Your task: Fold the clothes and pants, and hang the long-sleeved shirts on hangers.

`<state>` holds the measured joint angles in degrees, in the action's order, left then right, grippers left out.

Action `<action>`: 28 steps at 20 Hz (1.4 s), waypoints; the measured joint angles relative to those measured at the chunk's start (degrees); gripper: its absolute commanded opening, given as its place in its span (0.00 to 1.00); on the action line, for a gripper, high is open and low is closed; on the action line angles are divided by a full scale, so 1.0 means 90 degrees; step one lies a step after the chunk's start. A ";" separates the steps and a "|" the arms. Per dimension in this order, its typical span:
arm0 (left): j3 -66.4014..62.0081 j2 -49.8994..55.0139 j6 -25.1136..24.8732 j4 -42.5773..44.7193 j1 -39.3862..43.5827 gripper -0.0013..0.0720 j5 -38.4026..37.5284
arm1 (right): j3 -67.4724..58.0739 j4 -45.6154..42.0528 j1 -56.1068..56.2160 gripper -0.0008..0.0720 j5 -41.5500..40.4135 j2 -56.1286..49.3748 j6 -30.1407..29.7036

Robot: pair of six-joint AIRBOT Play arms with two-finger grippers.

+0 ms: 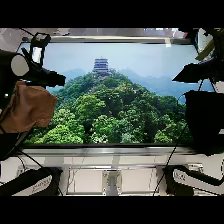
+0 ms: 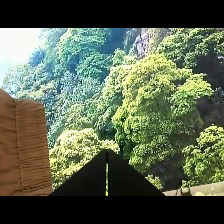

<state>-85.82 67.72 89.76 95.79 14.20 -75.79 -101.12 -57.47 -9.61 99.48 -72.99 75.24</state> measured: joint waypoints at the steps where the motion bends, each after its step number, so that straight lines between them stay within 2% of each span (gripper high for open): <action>1: 0.0000 0.0000 0.0000 -0.0002 0.0000 0.03 0.0000 | 0.0000 -0.0002 0.0000 0.05 -0.0005 -0.0002 0.0000; 12: 0.0000 0.0000 0.0000 0.0000 0.0000 0.04 0.0000 | 0.0000 0.0000 0.0000 0.05 -0.0029 0.0000 0.0000; 14: 0.0000 0.0044 -0.0022 0.0027 0.0000 0.07 0.0124 | 0.0000 0.0000 0.0000 0.05 -0.0034 -0.0002 -0.0002; 15: 0.0000 0.0092 -0.0034 0.0112 -0.0002 0.33 0.0197 | 0.0000 0.0002 0.0000 0.05 -0.0049 -0.0007 -0.0002; 16: 0.0000 0.0155 -0.0044 0.0272 -0.0022 0.65 0.0262 | 0.0000 0.0002 0.0000 0.05 -0.0061 -0.0015 -0.0002; 17: 0.0000 0.0248 -0.0044 0.0566 -0.0073 0.84 0.0294 | 0.0000 0.0002 0.0000 0.05 -0.0066 -0.0027 -0.0002; 20: 0.0000 0.0576 0.0104 0.1547 -0.0520 0.84 0.0289 | 0.0000 0.0000 0.0000 0.05 -0.0100 -0.0090 -0.0002; 22: -0.0002 0.0818 0.0345 0.1855 -0.1112 0.84 0.0148 | 0.0000 0.0005 0.0000 0.05 -0.0107 -0.0146 -0.0002; 24: 0.0017 0.1056 0.0500 0.1732 -0.1843 0.84 -0.0078 | 0.0007 0.0005 0.0000 0.05 -0.0117 -0.0206 0.0000; 28: 0.0505 0.1239 0.0539 0.0675 -0.3330 0.84 -0.0374 | 0.0007 0.0000 0.0000 0.05 -0.0131 -0.0272 0.0000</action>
<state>-81.28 78.87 94.61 101.86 -15.77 -79.15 -101.06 -57.47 -9.61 98.30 -75.44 75.24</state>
